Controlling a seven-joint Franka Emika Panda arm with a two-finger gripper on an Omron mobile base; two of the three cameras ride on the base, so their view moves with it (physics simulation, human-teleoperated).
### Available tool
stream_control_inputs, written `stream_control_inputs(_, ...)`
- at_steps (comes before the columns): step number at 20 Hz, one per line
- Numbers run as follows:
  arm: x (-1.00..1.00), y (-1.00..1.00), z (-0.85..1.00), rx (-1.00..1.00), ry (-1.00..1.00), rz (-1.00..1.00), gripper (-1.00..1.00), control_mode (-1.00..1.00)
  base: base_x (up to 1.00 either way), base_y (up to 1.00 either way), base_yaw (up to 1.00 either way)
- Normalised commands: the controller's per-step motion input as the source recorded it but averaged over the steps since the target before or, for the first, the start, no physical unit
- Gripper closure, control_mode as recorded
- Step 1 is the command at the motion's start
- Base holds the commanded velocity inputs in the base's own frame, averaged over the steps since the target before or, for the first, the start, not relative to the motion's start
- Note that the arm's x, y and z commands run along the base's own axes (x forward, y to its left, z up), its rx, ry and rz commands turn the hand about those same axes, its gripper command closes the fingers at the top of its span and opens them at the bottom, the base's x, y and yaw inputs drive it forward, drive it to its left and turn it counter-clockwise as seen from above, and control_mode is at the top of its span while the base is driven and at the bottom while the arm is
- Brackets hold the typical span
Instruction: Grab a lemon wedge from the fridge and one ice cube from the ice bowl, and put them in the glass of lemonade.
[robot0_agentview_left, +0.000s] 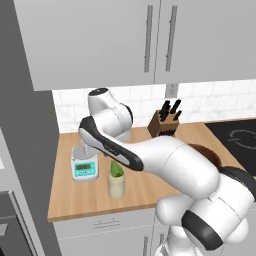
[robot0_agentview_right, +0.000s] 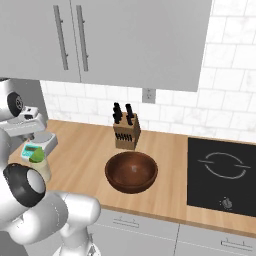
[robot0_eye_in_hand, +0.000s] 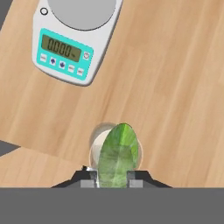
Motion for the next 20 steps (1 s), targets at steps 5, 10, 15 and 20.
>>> stream_control_inputs(5,0.00,0.00,-0.22,0.00,0.00,0.00,1.00,-1.00,0.00,0.00,0.00)
stream_control_inputs(10,0.00,-0.01,-0.05,0.00,0.00,0.00,1.00,-1.00,0.00,0.00,0.00)
stream_control_inputs(15,0.00,0.00,0.00,0.00,0.00,0.00,1.00,-1.00,0.00,0.00,0.00)
stream_control_inputs(20,0.01,-0.03,-0.03,0.01,0.00,0.00,1.00,-1.00,0.00,0.00,0.00)
